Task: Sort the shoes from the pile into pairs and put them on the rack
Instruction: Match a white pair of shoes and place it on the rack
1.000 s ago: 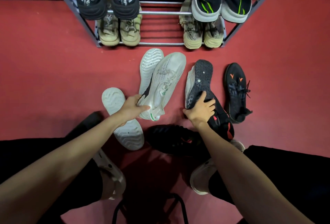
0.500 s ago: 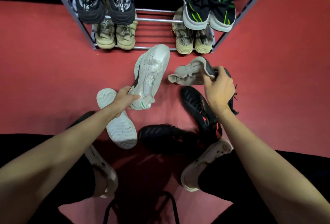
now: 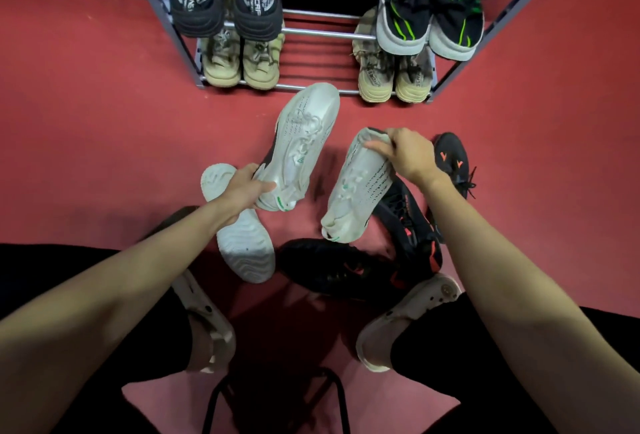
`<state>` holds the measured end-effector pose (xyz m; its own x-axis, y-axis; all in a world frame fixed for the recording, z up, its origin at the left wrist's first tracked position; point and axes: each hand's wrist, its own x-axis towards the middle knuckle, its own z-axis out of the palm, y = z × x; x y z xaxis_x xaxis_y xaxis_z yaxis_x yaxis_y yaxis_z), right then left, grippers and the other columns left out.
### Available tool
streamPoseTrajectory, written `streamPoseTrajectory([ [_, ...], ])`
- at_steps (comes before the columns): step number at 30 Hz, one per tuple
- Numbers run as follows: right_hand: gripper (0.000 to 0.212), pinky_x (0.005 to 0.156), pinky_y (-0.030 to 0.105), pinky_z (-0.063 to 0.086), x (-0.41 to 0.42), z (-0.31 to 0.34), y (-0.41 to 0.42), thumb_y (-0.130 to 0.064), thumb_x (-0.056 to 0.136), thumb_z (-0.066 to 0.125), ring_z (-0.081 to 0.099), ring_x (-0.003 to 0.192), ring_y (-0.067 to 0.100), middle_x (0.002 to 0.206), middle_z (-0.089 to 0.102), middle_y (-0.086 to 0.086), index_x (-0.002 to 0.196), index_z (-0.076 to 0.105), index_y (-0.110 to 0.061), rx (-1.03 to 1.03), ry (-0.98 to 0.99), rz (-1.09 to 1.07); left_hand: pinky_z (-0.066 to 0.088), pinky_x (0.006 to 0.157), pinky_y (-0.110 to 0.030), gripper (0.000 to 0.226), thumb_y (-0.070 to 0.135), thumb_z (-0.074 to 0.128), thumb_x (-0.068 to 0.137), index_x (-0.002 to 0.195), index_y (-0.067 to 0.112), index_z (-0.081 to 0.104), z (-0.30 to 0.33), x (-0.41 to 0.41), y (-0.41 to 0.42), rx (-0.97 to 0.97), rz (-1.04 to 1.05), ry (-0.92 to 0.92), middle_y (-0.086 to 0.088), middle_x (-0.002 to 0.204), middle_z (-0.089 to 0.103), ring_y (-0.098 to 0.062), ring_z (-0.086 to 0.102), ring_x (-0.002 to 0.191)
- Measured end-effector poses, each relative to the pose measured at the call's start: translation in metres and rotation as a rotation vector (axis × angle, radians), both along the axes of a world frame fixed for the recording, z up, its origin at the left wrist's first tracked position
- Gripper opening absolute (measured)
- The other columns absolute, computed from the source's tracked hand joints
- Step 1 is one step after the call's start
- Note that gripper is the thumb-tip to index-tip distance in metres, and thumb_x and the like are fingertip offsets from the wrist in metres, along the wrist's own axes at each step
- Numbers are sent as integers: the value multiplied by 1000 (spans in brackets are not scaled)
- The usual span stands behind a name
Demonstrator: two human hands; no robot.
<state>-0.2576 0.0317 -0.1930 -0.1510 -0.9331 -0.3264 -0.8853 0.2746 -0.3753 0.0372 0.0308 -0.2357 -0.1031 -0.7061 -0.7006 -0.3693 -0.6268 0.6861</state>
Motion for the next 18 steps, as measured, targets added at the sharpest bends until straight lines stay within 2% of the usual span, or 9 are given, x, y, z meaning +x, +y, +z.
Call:
streamPoseTrajectory([
  [2,49,61,33,35,0,-18,-9,-62,83,54,53,70,30,71,56,4,71,49,-15,-15,-25,-33,53,66,-28,23,7,61,88,108,13,52,-5,1,1,14,19,10,5,89,60,-13,59,86],
  [4,28,69,37,41,3,-36,-15,-37,88,60,58,83,35,84,62,9,98,57,-12,-51,-81,-63,55,69,-31,23,6,62,87,106,13,52,-11,3,2,21,36,16,4,89,60,-13,59,84],
  [5,28,79,39,41,5,-47,-16,-20,87,58,58,92,38,96,65,12,113,55,-10,-58,-113,-85,56,72,-33,23,6,63,87,106,13,52,-14,4,3,26,42,17,4,89,60,-13,60,83],
  [6,38,88,39,37,9,-55,-16,-8,85,52,55,100,40,107,64,14,123,50,-8,-55,-129,-112,56,75,-35,23,6,63,87,105,13,52,-16,5,3,33,46,17,4,89,60,-12,60,83],
  [8,54,91,34,28,16,-72,-17,0,81,43,48,110,39,119,60,13,134,40,-7,-58,-145,-177,56,78,-39,17,7,62,87,98,17,54,-21,6,3,43,45,17,4,89,60,-12,60,82],
  [10,58,99,31,26,23,-86,-19,1,81,45,44,122,37,131,54,16,139,37,-4,-16,-217,-218,56,82,-41,16,8,62,87,91,21,54,-23,8,2,51,44,18,4,90,61,-15,61,86],
  [12,53,110,35,26,29,-101,-13,0,86,49,39,132,36,142,45,19,138,40,0,87,-247,-174,56,84,-42,17,8,62,87,98,17,54,-23,9,2,57,50,19,4,90,61,-18,61,90],
  [14,47,111,36,27,38,-112,0,-10,89,51,37,134,34,145,44,15,135,46,-3,154,-176,-105,56,81,-39,21,7,62,87,105,14,53,-24,8,1,52,52,18,5,89,61,-17,61,89],
  [18,58,112,39,24,67,-111,36,-35,90,56,31,136,34,146,36,18,139,41,-6,18,-99,-88,55,86,-40,24,7,63,87,108,12,53,-22,10,0,53,45,22,2,94,62,-20,61,96],
])
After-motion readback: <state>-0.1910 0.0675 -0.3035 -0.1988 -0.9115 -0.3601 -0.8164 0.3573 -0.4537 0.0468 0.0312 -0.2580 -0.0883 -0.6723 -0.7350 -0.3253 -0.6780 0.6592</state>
